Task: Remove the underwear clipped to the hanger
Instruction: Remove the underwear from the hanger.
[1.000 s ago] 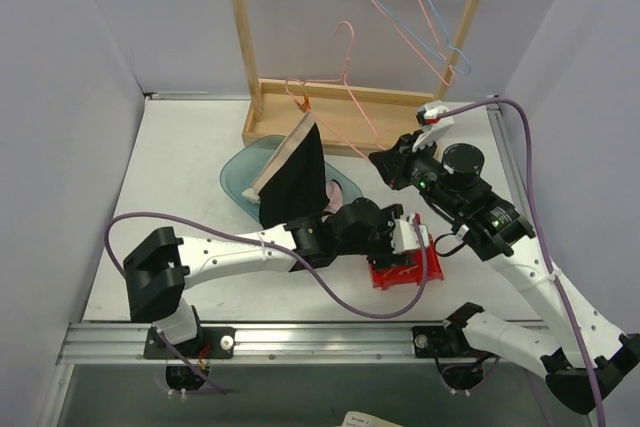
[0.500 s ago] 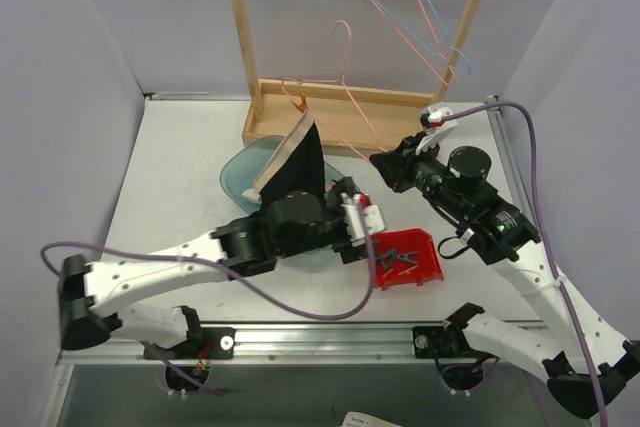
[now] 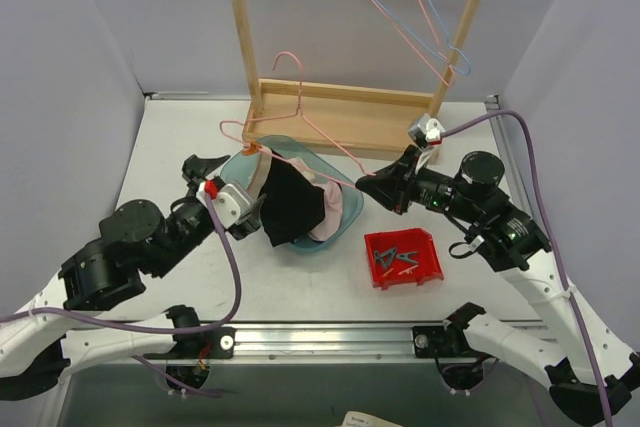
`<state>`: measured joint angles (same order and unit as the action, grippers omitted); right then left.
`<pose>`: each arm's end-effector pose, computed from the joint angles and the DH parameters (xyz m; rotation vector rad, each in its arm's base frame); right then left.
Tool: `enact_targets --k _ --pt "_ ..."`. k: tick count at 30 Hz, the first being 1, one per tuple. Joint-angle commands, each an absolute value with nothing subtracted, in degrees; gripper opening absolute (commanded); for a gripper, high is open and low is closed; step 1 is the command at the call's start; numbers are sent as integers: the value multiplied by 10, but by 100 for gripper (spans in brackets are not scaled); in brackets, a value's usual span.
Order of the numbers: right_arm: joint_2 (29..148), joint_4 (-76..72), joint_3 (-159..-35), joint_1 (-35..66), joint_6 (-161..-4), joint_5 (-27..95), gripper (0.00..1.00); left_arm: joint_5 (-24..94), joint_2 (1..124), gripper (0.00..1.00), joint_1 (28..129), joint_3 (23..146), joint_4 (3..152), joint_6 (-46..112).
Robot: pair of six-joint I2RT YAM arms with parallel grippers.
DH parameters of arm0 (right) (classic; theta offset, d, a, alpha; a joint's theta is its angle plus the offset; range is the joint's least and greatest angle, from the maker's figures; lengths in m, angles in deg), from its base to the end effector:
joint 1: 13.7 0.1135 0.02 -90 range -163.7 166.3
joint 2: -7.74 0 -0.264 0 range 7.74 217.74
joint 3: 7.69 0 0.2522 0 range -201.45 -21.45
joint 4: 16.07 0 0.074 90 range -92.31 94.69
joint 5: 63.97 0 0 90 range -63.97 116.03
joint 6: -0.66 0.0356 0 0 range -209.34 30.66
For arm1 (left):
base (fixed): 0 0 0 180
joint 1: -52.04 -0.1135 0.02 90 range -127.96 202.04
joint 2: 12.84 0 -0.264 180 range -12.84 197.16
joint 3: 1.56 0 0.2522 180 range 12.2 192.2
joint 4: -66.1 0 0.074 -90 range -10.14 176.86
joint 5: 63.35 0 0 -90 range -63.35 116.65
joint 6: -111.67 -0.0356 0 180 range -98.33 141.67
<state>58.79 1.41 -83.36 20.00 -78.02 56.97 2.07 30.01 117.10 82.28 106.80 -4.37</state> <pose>0.1454 0.1190 0.4369 -0.7417 1.3603 1.0193 0.0654 -0.1055 0.4590 0.8595 1.3134 -0.1998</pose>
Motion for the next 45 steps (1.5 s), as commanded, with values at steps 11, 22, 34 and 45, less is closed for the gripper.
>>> enact_targets --k 11,22,34,45 --pt "580 -3 -831 215 -810 784 0 -49 251 94 1166 901 1379 -77" --pt "604 7 -838 223 -812 810 0 175 195 94 1166 890 1517 -97" --pt "602 7 -836 238 -812 825 0 169 219 94 1166 823 1457 -161" --pt "605 7 -832 245 -814 819 0 178 234 94 1166 892 1441 -183"
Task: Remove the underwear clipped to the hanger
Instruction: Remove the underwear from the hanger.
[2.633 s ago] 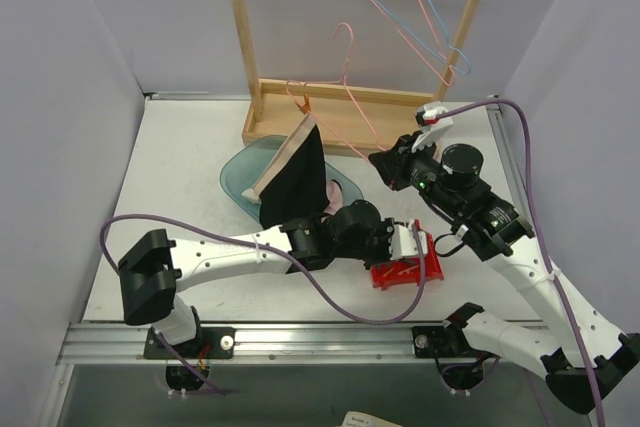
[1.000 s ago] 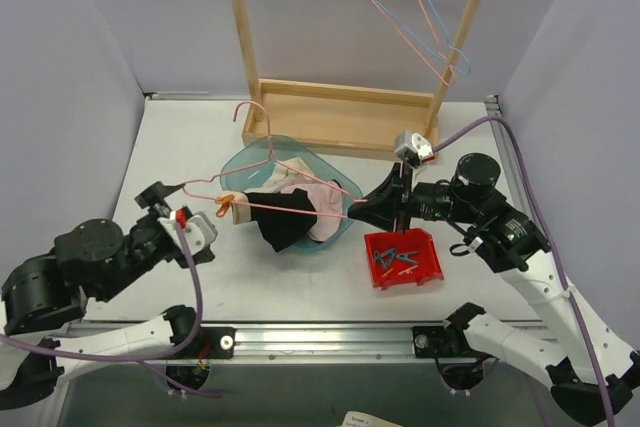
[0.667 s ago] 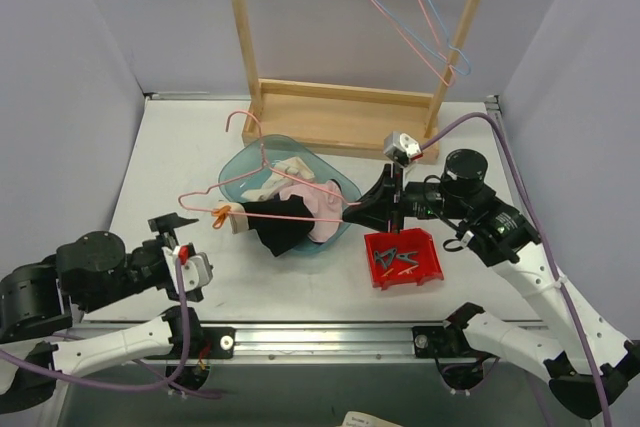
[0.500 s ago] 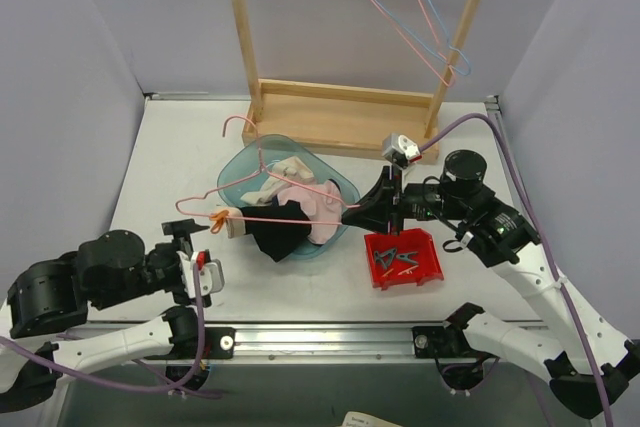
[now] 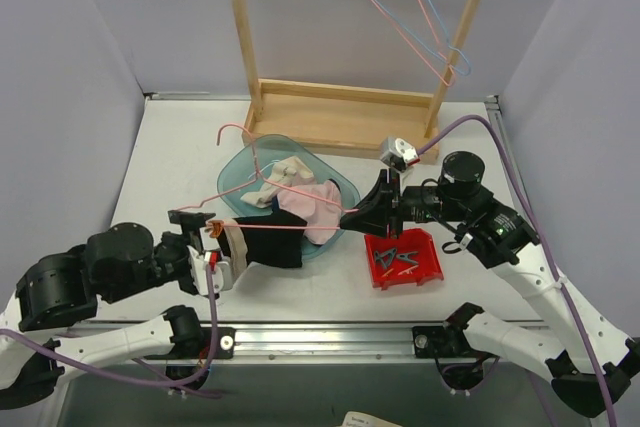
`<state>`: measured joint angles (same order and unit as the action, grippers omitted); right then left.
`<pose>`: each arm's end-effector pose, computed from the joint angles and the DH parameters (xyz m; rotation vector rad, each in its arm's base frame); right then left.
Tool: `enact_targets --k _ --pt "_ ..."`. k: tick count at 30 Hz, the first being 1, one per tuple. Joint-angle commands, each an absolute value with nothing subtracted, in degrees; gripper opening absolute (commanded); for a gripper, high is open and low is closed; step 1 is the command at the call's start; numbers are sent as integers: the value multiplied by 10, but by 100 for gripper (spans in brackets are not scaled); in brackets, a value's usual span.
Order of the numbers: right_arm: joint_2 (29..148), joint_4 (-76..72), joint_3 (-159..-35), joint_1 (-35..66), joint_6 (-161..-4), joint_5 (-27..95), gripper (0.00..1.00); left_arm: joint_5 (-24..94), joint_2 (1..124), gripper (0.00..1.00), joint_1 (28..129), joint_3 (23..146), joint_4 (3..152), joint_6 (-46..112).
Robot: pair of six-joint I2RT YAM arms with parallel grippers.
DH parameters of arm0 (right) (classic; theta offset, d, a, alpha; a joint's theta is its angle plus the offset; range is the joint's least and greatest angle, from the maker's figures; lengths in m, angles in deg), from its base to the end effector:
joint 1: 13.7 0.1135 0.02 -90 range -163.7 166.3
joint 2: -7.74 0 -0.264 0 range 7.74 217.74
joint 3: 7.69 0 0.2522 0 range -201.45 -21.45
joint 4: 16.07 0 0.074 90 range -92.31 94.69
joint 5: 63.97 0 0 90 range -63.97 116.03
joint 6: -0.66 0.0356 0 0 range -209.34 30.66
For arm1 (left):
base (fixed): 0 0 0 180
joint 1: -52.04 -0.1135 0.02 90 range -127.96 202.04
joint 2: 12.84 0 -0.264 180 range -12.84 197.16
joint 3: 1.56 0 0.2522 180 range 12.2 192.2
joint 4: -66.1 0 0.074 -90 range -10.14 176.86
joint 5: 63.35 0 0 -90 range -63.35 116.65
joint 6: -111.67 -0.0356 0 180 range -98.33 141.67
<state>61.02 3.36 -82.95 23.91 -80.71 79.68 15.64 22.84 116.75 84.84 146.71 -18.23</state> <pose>0.1338 0.1393 0.4237 -1.1516 1.2631 1.3231 0.0316 -0.0511 0.4084 1.5744 1.3632 -0.0627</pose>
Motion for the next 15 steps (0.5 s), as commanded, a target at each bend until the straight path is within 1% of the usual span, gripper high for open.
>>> enact_targets --k 1,6,15 --pt "605 8 -832 247 -815 820 0 179 235 94 1166 902 1445 -181" --pt "609 8 -832 249 -817 818 0 156 225 94 1166 887 1453 -191" --pt "613 8 -834 250 -818 818 0 191 236 95 1166 867 1489 -171"
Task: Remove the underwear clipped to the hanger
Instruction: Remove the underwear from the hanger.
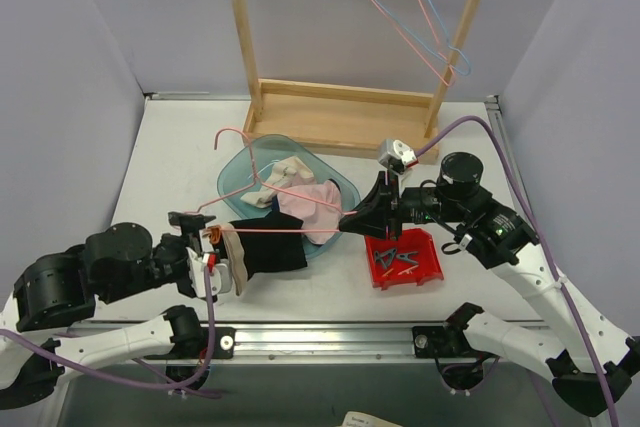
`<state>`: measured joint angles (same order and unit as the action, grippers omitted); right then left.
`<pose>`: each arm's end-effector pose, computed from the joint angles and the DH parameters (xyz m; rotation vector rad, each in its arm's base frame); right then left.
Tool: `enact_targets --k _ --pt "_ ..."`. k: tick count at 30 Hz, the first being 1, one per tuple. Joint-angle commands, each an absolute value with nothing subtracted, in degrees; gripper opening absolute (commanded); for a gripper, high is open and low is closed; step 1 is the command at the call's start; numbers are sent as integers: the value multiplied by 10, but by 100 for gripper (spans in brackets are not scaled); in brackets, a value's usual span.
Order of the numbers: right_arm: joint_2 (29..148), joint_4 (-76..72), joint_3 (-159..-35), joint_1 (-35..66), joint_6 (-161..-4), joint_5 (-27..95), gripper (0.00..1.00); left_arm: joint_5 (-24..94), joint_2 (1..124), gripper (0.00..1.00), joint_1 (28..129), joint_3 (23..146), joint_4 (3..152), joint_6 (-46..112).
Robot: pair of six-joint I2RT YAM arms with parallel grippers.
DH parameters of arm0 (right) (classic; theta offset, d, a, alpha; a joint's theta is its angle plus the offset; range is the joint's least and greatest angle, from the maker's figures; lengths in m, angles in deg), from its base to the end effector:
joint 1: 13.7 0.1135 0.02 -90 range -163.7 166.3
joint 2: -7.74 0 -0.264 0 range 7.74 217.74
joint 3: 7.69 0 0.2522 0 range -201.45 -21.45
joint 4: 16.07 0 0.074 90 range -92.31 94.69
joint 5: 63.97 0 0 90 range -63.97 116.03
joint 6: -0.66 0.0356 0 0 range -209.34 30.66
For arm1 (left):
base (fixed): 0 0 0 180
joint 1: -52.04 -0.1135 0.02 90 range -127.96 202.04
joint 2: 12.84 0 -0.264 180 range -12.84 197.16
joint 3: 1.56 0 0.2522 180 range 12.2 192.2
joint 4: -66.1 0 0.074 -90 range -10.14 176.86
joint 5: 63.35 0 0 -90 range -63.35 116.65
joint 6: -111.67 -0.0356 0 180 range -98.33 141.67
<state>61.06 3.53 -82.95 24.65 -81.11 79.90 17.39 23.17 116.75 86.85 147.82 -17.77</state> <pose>0.1321 0.1411 0.4233 -1.1681 1.2548 1.3312 0.0289 -0.0477 0.4151 1.5759 1.3526 -0.1017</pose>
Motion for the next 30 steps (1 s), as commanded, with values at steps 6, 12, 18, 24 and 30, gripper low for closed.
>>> enact_targets --k 6,12,18,24,30 --pt "614 9 -838 252 -818 821 0 188 241 90 1166 847 1486 -169" --pt "611 8 -838 253 -817 819 0 184 248 65 1166 837 1477 -171" --pt "611 9 -836 253 -818 814 0 176 242 60 1166 843 1477 -169" --pt "609 9 -836 254 -818 810 0 158 240 29 1166 842 1476 -166" --pt "608 10 -836 254 -818 803 0 139 235 3 1166 843 1456 -167"
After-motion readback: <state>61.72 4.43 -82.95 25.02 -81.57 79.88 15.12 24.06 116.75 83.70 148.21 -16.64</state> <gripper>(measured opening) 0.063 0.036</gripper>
